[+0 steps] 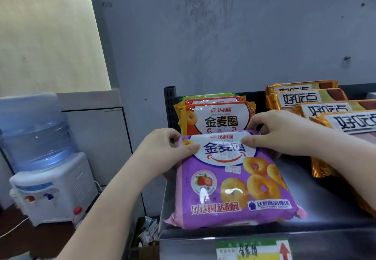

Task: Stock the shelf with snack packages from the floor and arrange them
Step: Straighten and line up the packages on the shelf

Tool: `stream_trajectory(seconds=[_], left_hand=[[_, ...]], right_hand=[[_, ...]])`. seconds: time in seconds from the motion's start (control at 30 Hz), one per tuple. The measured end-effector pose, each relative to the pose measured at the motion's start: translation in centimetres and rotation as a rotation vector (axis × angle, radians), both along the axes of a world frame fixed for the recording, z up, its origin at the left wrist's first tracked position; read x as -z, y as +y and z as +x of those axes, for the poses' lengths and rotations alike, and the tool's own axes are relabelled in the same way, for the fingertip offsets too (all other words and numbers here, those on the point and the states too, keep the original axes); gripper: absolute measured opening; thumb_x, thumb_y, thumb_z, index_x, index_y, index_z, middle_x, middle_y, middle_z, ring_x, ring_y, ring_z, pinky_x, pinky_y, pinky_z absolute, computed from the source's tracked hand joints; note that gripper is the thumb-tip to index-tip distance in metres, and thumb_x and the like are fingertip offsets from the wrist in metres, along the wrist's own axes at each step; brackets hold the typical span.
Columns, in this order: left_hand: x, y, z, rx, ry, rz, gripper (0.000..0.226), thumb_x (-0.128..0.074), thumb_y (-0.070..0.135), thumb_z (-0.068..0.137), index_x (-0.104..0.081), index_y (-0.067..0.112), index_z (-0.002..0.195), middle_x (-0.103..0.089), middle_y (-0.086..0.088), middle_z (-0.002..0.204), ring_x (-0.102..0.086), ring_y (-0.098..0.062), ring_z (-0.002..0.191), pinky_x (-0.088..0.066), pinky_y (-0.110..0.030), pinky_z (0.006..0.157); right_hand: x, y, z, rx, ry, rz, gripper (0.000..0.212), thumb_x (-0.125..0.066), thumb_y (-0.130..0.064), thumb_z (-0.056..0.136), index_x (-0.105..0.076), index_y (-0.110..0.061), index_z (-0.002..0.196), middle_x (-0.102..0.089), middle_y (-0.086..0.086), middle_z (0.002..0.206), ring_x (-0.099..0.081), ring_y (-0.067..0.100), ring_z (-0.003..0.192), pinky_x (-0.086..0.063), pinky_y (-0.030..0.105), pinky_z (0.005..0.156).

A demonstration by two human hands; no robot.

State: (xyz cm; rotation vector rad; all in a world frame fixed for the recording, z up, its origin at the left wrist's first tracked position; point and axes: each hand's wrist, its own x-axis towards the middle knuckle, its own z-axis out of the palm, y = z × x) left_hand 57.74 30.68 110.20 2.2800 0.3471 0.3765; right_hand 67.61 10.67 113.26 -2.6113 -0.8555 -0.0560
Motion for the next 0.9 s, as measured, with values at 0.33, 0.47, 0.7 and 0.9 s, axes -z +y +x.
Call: stream_trajectory(seconds=[0.33, 0.47, 0.7, 0.9], left_hand=[[-0.4, -1.1, 0.3, -0.016, -0.452, 0.067, 0.034, -0.069, 0.041, 0.073, -0.049, 0.025, 0.096, -0.060, 0.014, 0.082, -0.064, -0.009, 0.082, -0.055, -0.028, 0.063], [0.1, -1.0, 0.0, -0.024, -0.399, 0.121, 0.042, -0.063, 0.048, 0.072, -0.046, 0.028, 0.104, -0.052, 0.024, 0.085, -0.057, 0.001, 0.076, -0.047, -0.010, 0.056], [-0.5, -3.7, -1.0, -0.293, -0.609, 0.526, 0.040, -0.059, 0.036, 0.083, -0.055, 0.019, 0.119, -0.056, -0.003, 0.116, -0.048, -0.013, 0.100, -0.035, -0.026, 0.076], [-3.0, -11.7, 2.1, -0.141, -0.689, 0.556, 0.021, -0.052, 0.035, 0.078, -0.064, 0.023, 0.090, -0.059, 0.013, 0.080, -0.059, -0.014, 0.078, -0.048, -0.031, 0.070]], right_hand=[[0.1, -0.5, -0.4, 0.035, -0.313, 0.382, 0.031, -0.066, -0.035, 0.080, -0.052, -0.022, 0.103, -0.058, -0.005, 0.080, -0.051, 0.008, 0.067, -0.032, 0.013, 0.053], [0.7, -0.5, -0.8, 0.052, -0.307, 0.315, 0.039, -0.062, -0.041, 0.082, -0.050, -0.023, 0.114, -0.053, -0.008, 0.084, -0.051, 0.009, 0.072, -0.036, 0.015, 0.055], [-0.1, -3.1, -0.5, 0.079, -0.504, 0.344, 0.026, -0.061, -0.041, 0.082, -0.062, -0.024, 0.102, -0.062, -0.010, 0.079, -0.062, 0.015, 0.079, -0.051, 0.031, 0.074], [-2.5, -10.4, 3.0, 0.074, -0.560, 0.544, 0.007, -0.067, -0.027, 0.079, -0.066, -0.026, 0.072, -0.059, -0.018, 0.061, -0.057, 0.002, 0.059, -0.042, 0.018, 0.060]])
